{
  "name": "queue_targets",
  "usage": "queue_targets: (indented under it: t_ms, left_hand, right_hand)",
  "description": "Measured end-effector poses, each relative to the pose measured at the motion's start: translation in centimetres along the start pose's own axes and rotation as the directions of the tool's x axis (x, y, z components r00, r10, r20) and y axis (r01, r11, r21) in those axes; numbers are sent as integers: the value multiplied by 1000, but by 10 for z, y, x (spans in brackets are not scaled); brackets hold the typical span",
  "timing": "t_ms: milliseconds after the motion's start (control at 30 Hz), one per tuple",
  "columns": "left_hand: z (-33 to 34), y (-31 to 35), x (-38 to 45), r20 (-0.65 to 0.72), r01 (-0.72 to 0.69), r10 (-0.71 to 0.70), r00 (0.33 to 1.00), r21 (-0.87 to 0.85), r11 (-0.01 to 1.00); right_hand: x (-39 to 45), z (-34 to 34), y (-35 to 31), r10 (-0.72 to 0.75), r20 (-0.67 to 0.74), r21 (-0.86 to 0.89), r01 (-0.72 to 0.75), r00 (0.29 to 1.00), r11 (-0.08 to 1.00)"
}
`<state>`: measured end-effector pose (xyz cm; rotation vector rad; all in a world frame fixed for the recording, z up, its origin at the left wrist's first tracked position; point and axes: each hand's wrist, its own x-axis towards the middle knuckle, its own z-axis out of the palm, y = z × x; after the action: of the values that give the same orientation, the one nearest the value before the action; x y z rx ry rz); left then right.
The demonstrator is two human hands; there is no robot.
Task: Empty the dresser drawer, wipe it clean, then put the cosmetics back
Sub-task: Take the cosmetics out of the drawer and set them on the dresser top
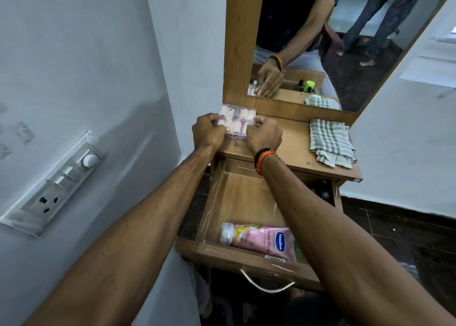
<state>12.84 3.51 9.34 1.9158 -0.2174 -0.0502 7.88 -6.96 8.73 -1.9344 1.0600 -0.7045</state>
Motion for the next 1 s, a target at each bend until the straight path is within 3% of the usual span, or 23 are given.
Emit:
queue_targets:
  t_ms: [300, 400, 500, 533, 600, 667, 733, 900, 1000]
  left_hand:
    - [1, -3, -5, -14, 14, -13, 1000, 30, 999]
    - [3, -3, -21, -74, -174, 186, 980, 143, 974]
    - [6, -3, -45, -66, -384, 410, 910, 246, 890]
    - [8, -4, -53, -16, -444, 458, 889, 220, 869]
    - [11, -9, -67, 220, -513, 480, 849, 126, 849]
    - [12, -15, -78, 511, -526, 414, 753, 89, 846]
    - [13, -25, -88, 667, -502, 287, 688, 151, 852]
    - [18, -55, -109, 834, -380, -119, 538, 366, 849]
    - [18, -59, -119, 856, -435, -265, 443, 464, 772]
  right_hand:
    - [-9, -14, -2, -101, -25, -4, 100, 995, 995]
    - [-22, -30, -3, -171, -100, 45, 176, 980, 983]
    - [-40, -47, 2, -144, -126, 125, 160, 981, 979]
    - [-46, -53, 7, -107, -106, 162, 124, 989, 979]
    - [-59, -64, 20, -40, -44, 209, 48, 998, 977]
    - [-71, -71, 37, 23, 21, 207, -27, 1000, 978]
    - [-86, -77, 54, 116, 58, 200, -125, 992, 972]
    - [-113, -86, 86, 292, 50, 200, -296, 955, 934]
    - [-119, -91, 96, 305, 75, 178, -314, 949, 933]
